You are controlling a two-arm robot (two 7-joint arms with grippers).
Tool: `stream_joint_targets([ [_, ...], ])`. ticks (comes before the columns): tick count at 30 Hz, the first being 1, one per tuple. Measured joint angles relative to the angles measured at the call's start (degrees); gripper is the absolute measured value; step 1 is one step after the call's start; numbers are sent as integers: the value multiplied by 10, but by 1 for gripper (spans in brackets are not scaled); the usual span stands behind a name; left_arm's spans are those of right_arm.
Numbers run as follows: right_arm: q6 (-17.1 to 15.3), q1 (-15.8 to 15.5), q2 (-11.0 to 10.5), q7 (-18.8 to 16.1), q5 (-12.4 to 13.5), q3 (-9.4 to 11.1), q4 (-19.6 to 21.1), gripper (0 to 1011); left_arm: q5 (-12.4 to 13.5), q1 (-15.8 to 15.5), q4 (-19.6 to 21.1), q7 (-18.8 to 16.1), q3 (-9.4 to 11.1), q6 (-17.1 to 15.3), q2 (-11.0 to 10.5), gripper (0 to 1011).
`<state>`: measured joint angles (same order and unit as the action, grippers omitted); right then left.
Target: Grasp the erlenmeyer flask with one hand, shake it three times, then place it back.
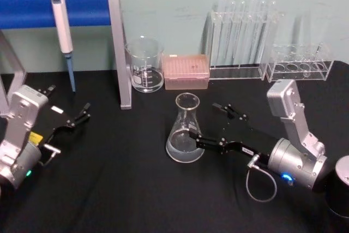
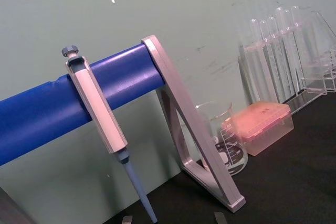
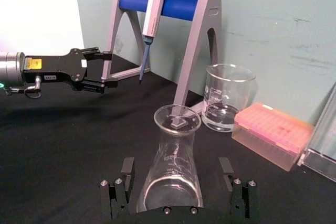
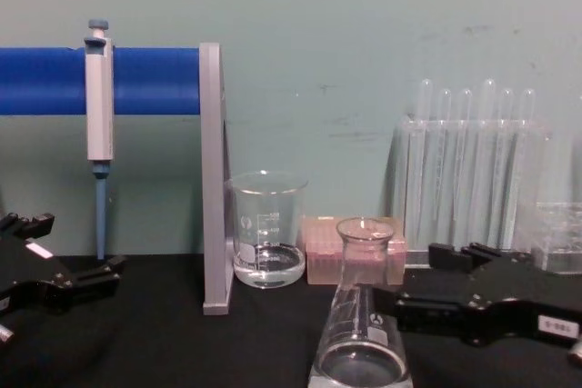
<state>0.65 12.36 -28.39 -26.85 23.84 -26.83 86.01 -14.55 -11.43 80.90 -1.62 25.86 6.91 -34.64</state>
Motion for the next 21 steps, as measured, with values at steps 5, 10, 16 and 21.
stream_joint_targets([
  [5,0,13,17,-5,-10,-2,-17,1000,0,0,0,0,0,0,0,1001],
  [10,1,26,34,-10,-21,-4,-35,1000,0,0,0,0,0,0,0,1001],
  [16,5,39,51,-12,-32,-8,-55,1000,0,0,0,0,0,0,0,1001],
  [21,8,51,66,-13,-42,-11,-73,1000,0,0,0,0,0,0,0,1001],
])
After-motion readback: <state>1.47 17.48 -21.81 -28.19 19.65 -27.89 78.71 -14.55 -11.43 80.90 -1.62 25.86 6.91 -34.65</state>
